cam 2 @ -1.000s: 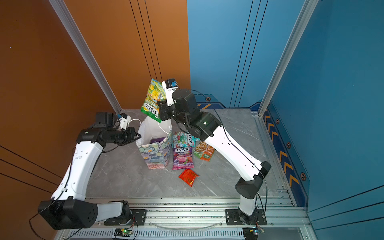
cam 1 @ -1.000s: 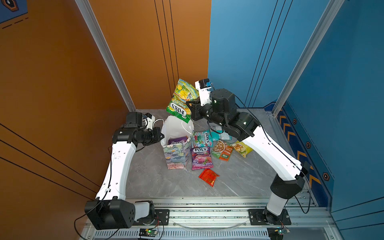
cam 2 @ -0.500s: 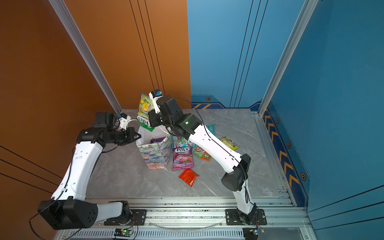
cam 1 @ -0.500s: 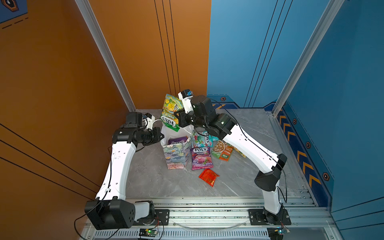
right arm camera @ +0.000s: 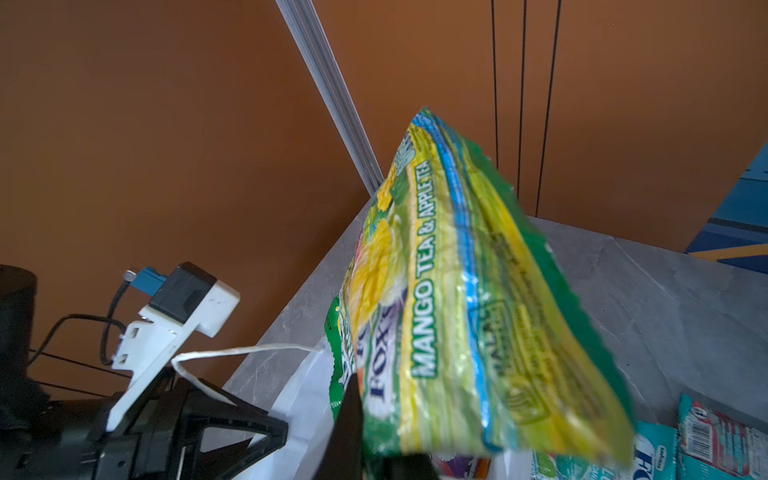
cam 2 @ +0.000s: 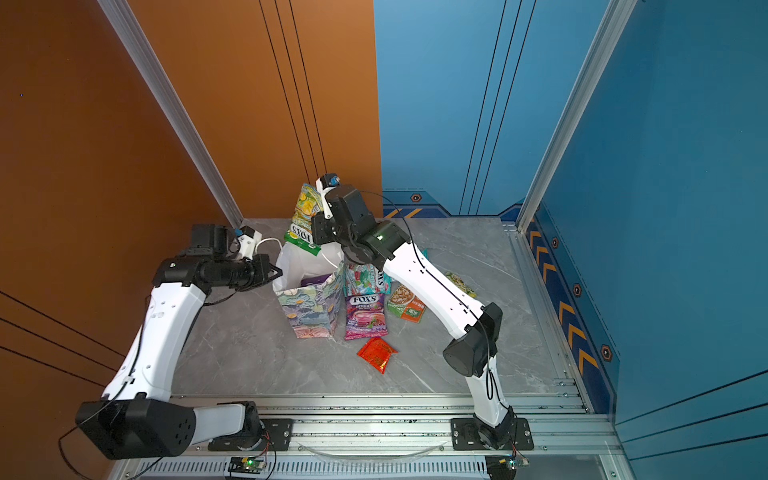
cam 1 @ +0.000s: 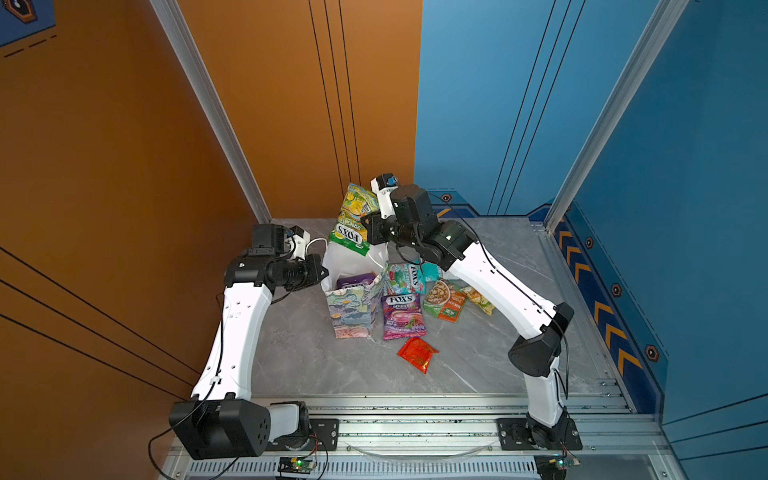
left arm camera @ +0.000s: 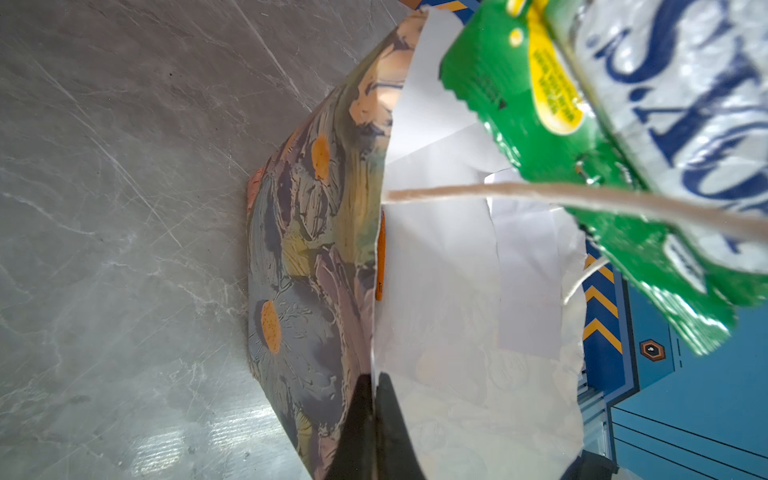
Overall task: Place the snacks into the paper bag
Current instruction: 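Carry the green bag with the right gripper over the paper bag opening, then lower the green bag into the paper bag and open the right gripper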
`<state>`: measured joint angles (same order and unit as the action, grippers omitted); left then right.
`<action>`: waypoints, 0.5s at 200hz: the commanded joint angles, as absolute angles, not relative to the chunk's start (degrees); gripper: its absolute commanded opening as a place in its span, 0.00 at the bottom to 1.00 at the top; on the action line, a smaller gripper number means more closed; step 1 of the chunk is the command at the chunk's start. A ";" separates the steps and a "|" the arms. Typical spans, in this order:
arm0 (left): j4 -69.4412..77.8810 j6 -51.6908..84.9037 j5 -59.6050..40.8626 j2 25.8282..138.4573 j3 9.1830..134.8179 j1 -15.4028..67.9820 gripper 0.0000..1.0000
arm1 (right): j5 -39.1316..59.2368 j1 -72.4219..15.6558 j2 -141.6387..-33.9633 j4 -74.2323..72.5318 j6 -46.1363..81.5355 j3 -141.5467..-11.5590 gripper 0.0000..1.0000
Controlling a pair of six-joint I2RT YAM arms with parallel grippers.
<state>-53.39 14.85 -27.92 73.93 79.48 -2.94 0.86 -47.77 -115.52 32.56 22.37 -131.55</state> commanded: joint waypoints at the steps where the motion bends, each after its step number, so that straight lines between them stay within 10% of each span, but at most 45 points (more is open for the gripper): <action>1: -51.30 15.29 -30.62 72.59 79.28 -2.61 0.00 | -0.69 -47.31 -112.82 31.38 22.94 -129.11 0.00; 100: -51.28 15.21 -30.76 72.62 79.65 -2.72 0.00 | 3.04 -48.70 -108.74 32.34 20.95 -121.41 0.00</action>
<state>-53.39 14.85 -28.18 73.93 79.48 -2.94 1.04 -47.70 -113.01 33.04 22.28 -122.19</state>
